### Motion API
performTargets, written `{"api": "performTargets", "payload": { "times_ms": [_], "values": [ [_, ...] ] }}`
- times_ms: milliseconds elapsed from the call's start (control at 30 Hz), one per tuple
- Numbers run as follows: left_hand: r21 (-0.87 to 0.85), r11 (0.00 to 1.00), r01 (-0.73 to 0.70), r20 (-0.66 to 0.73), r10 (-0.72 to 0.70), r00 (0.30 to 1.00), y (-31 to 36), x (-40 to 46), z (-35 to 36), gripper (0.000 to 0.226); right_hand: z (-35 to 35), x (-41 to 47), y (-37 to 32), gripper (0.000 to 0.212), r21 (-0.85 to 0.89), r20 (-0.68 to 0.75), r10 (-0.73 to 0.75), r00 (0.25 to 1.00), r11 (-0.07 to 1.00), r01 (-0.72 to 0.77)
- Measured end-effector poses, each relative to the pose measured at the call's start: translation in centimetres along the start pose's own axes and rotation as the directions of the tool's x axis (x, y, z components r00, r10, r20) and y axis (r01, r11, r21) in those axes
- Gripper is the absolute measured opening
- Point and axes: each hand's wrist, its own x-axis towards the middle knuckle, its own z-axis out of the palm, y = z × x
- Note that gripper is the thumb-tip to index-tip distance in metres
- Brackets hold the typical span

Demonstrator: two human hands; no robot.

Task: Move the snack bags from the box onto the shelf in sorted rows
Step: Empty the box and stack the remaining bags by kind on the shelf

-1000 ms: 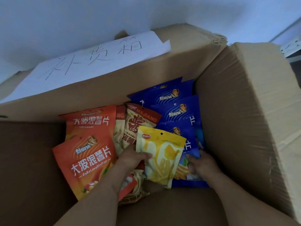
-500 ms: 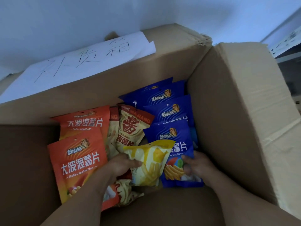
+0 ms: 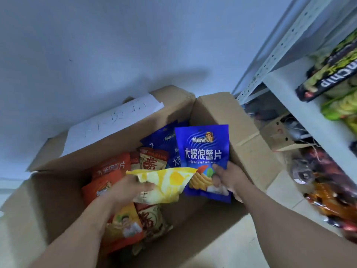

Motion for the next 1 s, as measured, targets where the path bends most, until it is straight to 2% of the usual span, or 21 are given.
{"api": "performTargets", "payload": {
  "times_ms": [100, 333, 467, 667, 833, 900, 933, 1000],
  "values": [
    [0.060, 0.994, -0.094, 0.025, 0.093, 0.995, 2.9, -5.4, -0.7, 0.026, -1.7, -5.8, -1.6, 0.034, 0.060, -0.155, -0.108, 0.982, 0.991, 0.118],
    [0.131, 0.967, -0.219, 0.223, 0.187, 0.957, 9.9, -18.0, 1.9, 0.038, -8.0, -22.4, -5.9, 0.013, 0.243, -0.336, -0.111, 0.935, 0.949, 0.199],
    [0.193, 0.936, -0.295, 0.311, 0.227, 0.923, 14.4, -23.3, 6.0, 0.035, -13.3, -29.2, -6.4, 0.017, 0.274, -0.421, -0.123, 0.899, 0.927, 0.256],
    [0.227, 0.825, -0.517, 0.435, 0.389, 0.812, 21.2, -28.5, 13.2, 0.033, -22.9, -36.6, -3.8, 0.030, 0.286, -0.578, -0.116, 0.808, 0.898, 0.334],
    [0.242, 0.768, -0.593, 0.550, 0.394, 0.736, 24.4, -32.0, 20.4, 0.035, -29.6, -42.0, -0.5, 0.024, 0.298, -0.648, -0.118, 0.753, 0.870, 0.393],
    [0.235, 0.773, -0.589, 0.573, 0.379, 0.727, 25.2, -32.9, 23.2, 0.033, -31.9, -44.4, 0.3, 0.020, 0.288, -0.677, -0.131, 0.724, 0.859, 0.424],
    [0.238, 0.775, -0.585, 0.586, 0.366, 0.723, 25.6, -33.3, 24.6, 0.037, -33.1, -45.3, 0.9, 0.019, 0.288, -0.685, -0.134, 0.716, 0.853, 0.435],
    [0.238, 0.765, -0.598, 0.630, 0.347, 0.695, 26.3, -33.7, 27.2, 0.068, -35.4, -47.1, 2.2, 0.022, 0.283, -0.707, -0.132, 0.695, 0.848, 0.449]
  ]
}}
